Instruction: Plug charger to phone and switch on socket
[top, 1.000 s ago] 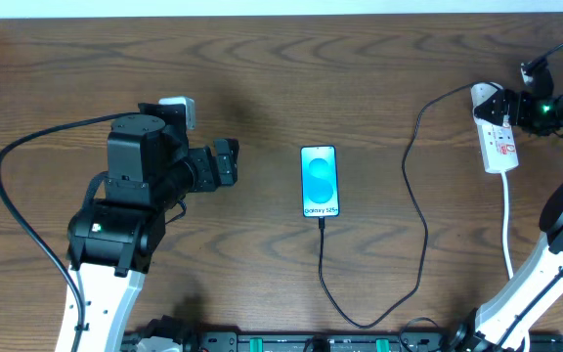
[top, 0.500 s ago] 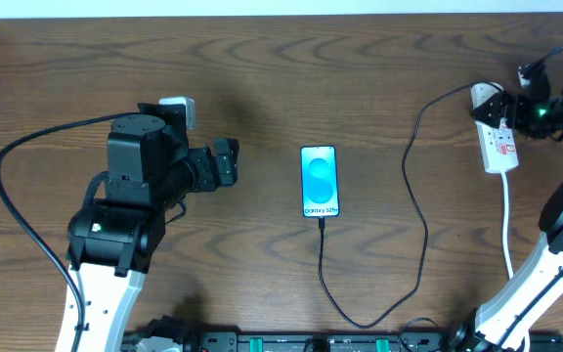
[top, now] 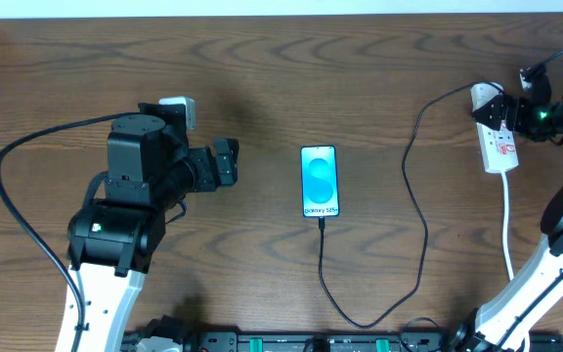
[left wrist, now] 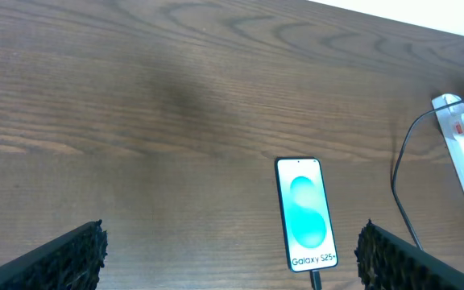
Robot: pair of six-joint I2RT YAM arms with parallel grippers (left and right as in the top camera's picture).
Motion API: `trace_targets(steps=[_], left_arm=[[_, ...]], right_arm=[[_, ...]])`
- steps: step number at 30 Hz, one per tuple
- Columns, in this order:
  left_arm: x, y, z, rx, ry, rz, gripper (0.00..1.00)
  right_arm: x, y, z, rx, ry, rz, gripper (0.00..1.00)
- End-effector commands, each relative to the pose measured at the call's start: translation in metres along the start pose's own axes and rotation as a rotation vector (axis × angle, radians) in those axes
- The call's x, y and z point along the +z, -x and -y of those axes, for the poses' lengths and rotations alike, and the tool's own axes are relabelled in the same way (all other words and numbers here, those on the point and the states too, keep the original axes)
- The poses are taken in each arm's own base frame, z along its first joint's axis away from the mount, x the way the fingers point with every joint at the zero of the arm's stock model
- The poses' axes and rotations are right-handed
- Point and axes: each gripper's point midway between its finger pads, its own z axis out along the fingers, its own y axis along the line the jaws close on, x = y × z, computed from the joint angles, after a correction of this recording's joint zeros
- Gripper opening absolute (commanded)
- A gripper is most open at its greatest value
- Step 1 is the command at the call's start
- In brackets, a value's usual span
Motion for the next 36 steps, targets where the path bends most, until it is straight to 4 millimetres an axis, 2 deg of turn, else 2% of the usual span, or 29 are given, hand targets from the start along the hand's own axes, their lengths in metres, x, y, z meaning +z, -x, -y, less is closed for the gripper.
trace_targets(steps=[1, 9, 14, 23, 28, 36], left_arm=[[-0.003, 0.004, -0.002, 0.014, 0.013, 0.014, 0.99], [-0.003, 0.004, -0.002, 0.014, 0.012, 0.014, 0.99], [-0.003, 0.004, -0.002, 0.014, 0.013, 0.014, 0.99], [-0.003, 0.004, -0.002, 0.014, 0.013, 0.014, 0.99], [-0.003, 0.004, -0.002, 0.014, 0.013, 0.014, 0.99], [-0.003, 0.004, -0.002, 0.014, 0.012, 0.014, 0.99]], right_arm=[[0.019, -0.018, -0.027, 0.065, 0.148, -0.047, 0.99], [0.02, -0.013, -0.033, 0.05, 0.174, -0.03, 0.99], [0.021, -0.018, -0.018, 0.048, 0.088, -0.053, 0.99], [0.02, -0.02, -0.013, 0.062, 0.06, -0.066, 0.99], [0.004, -0.014, 0.005, 0.1, -0.04, -0.074, 0.99], [-0.044, 0.011, 0.028, 0.093, -0.227, -0.06, 0.99]])
